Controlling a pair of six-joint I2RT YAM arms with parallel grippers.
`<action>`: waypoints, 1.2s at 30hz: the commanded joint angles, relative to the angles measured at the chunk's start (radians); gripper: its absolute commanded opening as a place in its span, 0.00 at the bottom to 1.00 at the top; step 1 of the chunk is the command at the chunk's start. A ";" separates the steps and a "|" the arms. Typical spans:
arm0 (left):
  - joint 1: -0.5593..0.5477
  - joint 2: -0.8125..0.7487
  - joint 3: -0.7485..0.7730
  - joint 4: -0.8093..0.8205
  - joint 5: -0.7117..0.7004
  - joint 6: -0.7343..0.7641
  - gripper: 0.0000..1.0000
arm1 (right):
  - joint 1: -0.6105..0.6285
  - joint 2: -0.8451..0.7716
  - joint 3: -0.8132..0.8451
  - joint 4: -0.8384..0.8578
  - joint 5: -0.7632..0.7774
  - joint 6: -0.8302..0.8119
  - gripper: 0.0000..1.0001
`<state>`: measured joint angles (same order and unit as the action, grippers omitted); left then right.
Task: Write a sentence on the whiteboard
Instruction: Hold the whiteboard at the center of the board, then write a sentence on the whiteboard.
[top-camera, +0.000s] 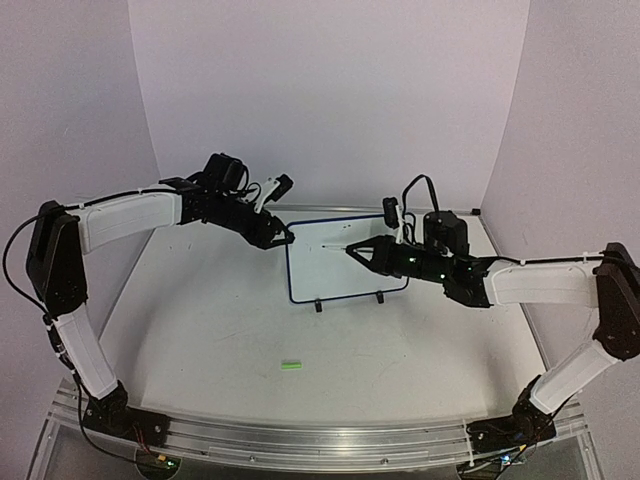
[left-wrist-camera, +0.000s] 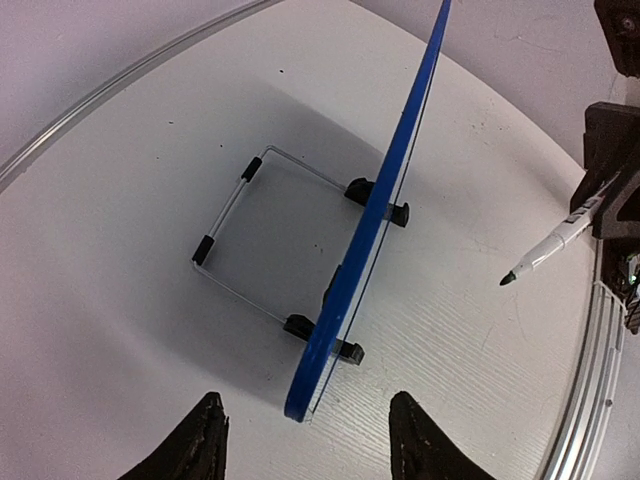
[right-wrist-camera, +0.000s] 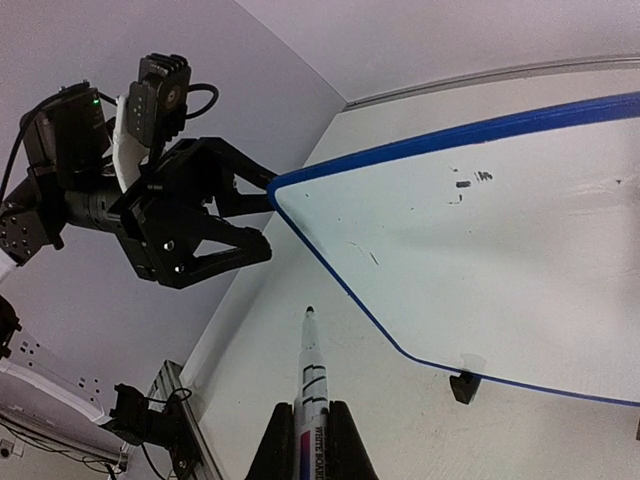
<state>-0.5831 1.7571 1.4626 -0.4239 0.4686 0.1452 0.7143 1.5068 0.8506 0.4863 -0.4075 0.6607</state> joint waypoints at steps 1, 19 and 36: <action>0.005 0.028 0.060 0.045 0.044 0.043 0.47 | 0.005 0.034 0.064 0.049 -0.006 -0.020 0.00; 0.005 0.047 0.051 0.004 0.053 0.140 0.03 | 0.016 0.114 0.126 0.092 -0.034 -0.021 0.00; 0.005 0.058 0.052 -0.018 0.048 0.175 0.00 | 0.019 0.175 0.145 0.180 -0.003 0.006 0.00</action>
<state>-0.5854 1.7922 1.4727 -0.4228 0.5496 0.2976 0.7258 1.6543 0.9433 0.5893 -0.4314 0.6585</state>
